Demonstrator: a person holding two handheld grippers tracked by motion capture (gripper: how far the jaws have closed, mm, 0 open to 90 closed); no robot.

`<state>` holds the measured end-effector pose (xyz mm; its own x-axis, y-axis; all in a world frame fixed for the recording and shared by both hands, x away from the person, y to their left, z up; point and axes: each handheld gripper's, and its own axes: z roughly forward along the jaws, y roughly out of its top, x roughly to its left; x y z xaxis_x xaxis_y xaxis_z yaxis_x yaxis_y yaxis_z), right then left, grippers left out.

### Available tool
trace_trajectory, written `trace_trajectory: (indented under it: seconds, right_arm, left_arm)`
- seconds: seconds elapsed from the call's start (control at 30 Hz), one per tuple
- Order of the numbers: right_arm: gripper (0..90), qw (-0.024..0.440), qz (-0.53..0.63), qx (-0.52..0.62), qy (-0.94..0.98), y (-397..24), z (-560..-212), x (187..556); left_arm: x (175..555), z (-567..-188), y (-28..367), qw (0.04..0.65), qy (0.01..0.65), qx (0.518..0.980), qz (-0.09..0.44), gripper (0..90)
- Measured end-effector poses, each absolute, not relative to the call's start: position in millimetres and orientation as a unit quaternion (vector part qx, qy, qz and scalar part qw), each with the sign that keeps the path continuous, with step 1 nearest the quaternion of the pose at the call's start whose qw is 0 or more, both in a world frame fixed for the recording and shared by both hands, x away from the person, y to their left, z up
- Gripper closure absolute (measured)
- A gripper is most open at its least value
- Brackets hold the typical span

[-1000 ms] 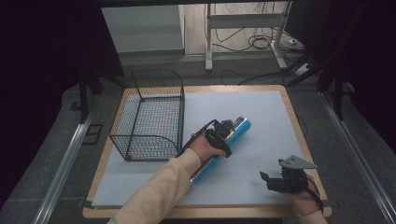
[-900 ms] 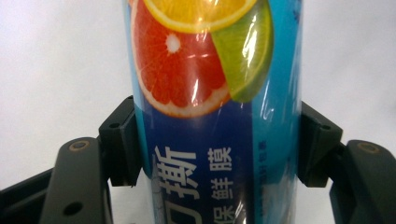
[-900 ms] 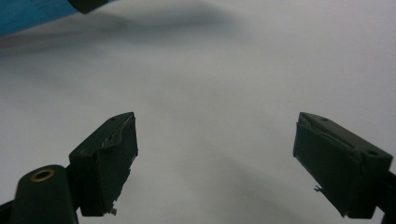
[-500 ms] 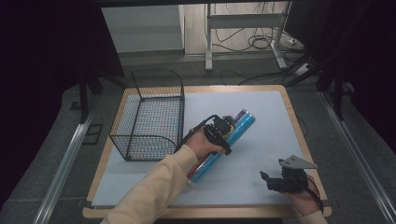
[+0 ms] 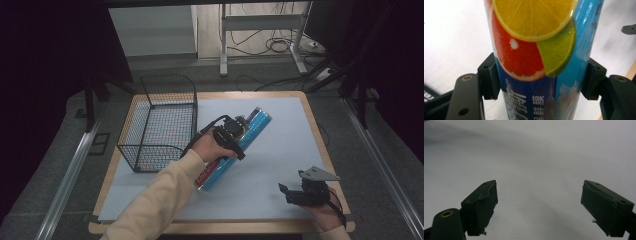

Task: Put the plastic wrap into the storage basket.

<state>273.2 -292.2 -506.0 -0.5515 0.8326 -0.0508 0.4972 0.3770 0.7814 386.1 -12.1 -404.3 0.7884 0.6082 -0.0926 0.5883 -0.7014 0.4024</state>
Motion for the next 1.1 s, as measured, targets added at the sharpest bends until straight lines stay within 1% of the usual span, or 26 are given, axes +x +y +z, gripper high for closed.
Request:
trace_trajectory:
  seconds: [0.17, 0.4, 0.77, 1.1]
  right_arm:
    - [14.2, 0.227, 0.371, 0.418, 0.798, -292.1, -505.7, 273.1]
    - [14.3, 0.226, 0.37, 0.42, 0.797, -292.5, -505.9, 273.6]
    - [14.3, 0.227, 0.37, 0.419, 0.798, -293.2, -505.8, 273.9]
    - [14.3, 0.227, 0.369, 0.42, 0.797, -294.3, -506.0, 274.5]
  left_arm:
    - [387.1, -392.6, -5.5, 0.216, 0.328, 0.919, 0.037, 32.0]
    - [390.2, -383.1, -0.2, 0.22, 0.33, 0.917, 0.042, 31.9]
    - [398.9, -373.6, -5.8, 0.223, 0.325, 0.918, 0.046, 32.0]
    - [414.1, -360.5, -7.5, 0.226, 0.325, 0.917, 0.056, 32.0]
